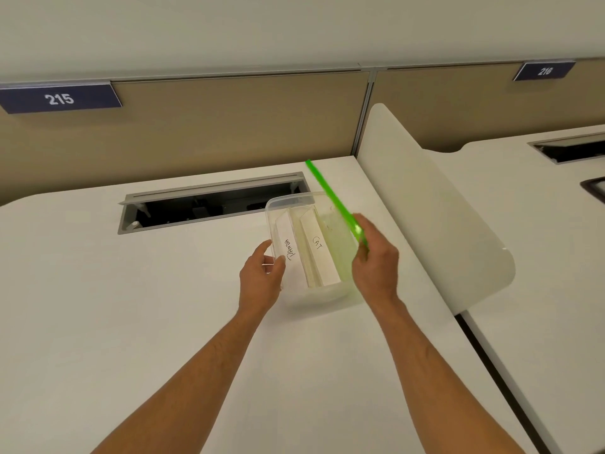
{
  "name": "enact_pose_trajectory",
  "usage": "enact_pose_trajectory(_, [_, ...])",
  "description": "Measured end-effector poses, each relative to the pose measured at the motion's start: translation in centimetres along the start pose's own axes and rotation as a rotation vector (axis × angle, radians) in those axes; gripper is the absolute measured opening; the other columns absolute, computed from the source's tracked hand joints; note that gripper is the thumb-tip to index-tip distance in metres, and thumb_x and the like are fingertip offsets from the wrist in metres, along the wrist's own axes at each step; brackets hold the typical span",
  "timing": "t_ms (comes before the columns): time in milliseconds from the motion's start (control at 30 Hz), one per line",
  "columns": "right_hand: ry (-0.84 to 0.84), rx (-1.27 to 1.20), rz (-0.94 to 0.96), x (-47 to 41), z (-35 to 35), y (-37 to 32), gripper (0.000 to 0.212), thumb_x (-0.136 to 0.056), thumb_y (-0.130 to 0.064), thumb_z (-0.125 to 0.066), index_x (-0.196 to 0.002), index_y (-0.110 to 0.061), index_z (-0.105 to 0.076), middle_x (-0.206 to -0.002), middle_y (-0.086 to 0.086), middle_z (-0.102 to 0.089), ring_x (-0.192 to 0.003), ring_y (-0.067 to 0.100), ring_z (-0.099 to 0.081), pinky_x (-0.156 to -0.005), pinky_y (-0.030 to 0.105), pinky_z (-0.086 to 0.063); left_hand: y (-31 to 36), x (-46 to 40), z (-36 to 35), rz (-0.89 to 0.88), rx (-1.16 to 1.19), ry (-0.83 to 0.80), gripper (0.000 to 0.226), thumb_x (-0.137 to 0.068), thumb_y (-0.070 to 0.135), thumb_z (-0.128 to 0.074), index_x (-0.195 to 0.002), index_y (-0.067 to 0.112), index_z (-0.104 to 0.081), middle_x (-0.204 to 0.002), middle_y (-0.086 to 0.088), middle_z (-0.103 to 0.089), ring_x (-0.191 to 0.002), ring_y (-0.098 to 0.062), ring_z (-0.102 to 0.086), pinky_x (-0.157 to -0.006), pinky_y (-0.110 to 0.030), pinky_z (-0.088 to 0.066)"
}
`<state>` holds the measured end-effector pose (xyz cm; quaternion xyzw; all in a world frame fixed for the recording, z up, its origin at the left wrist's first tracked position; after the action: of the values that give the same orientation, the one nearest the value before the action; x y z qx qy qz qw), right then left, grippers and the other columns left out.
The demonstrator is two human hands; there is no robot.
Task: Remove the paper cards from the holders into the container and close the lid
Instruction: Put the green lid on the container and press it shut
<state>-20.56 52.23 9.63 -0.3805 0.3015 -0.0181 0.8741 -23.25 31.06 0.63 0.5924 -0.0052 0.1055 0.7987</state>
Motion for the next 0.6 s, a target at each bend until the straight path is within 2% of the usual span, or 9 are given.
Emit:
enact_pose_trajectory(133, [-0.106,0.116,0.168,1.7,-2.3,-2.4,0.06,-0.074,0.024,-0.053,-0.129,0.001,-0.059,-0.128,0.019,-0.062,-0.119,0.036,-0.06,-0.1,0.051,-0.048,0.1,-0.1,0.2,0.005,0.038,-0.011,0.048,-0.094,0.029,-0.062,-0.139,0.027,-0.047,-0.097,0.005,-0.06,-0.083,-0.012,-0.063,-0.045,-0.02,-0.053])
enact_pose_trajectory(200, [-0.218,0.207,0.186,2.6,-3.6,-2.9,0.064,-0.073,0.019,-0.055,-0.133,-0.002,-0.056,-0.134,0.018,-0.059,-0.125,0.037,-0.054,-0.102,0.058,-0.042,0.1,-0.1,0.3,0.008,0.058,-0.011,0.048,-0.093,0.029,-0.063,-0.138,0.028,-0.049,-0.092,0.005,-0.061,-0.08,-0.012,-0.064,-0.044,-0.023,-0.054])
enact_pose_trajectory(367, [-0.44,0.382,0.262,4.9,-6.5,-3.3,0.056,-0.085,-0.013,-0.066,-0.139,-0.012,-0.051,-0.144,0.01,-0.051,-0.137,0.031,-0.042,-0.113,0.055,-0.026,-0.2,0.1,0.3,0.042,0.12,-0.013,0.046,-0.092,0.033,-0.064,-0.136,0.033,-0.051,-0.09,0.0,-0.063,-0.077,-0.016,-0.067,-0.045,-0.024,-0.054])
enact_pose_trajectory(467, [-0.457,0.416,0.259,5.3,-7.4,-3.4,0.051,-0.094,-0.036,-0.058,-0.14,-0.015,-0.05,-0.146,0.008,-0.049,-0.139,0.028,-0.039,-0.116,0.053,-0.023,-0.4,0.0,0.2,0.063,0.145,-0.032,0.044,-0.094,0.033,-0.06,-0.137,0.037,-0.05,-0.094,-0.004,-0.063,-0.078,-0.017,-0.069,-0.047,-0.025,-0.055])
enact_pose_trajectory(600, [-0.477,0.42,0.229,5.3,-7.9,-3.5,0.058,-0.096,-0.052,-0.046,-0.143,-0.017,-0.046,-0.15,0.006,-0.043,-0.143,0.024,-0.032,-0.118,0.05,-0.016,-0.7,-0.1,0.3,0.061,0.189,-0.04,0.036,-0.1,0.034,-0.049,-0.137,0.034,-0.052,-0.099,-0.008,-0.066,-0.081,-0.021,-0.07,-0.054,-0.033,-0.06])
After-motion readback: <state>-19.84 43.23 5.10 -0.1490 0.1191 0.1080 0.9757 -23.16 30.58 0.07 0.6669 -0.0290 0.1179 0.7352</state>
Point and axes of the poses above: each hand's wrist, its own x-axis away from the middle knuckle, its own z-axis out of the back of the hand, y = z × x, the point moved 5 cm from there along -x, towards the middle knuckle
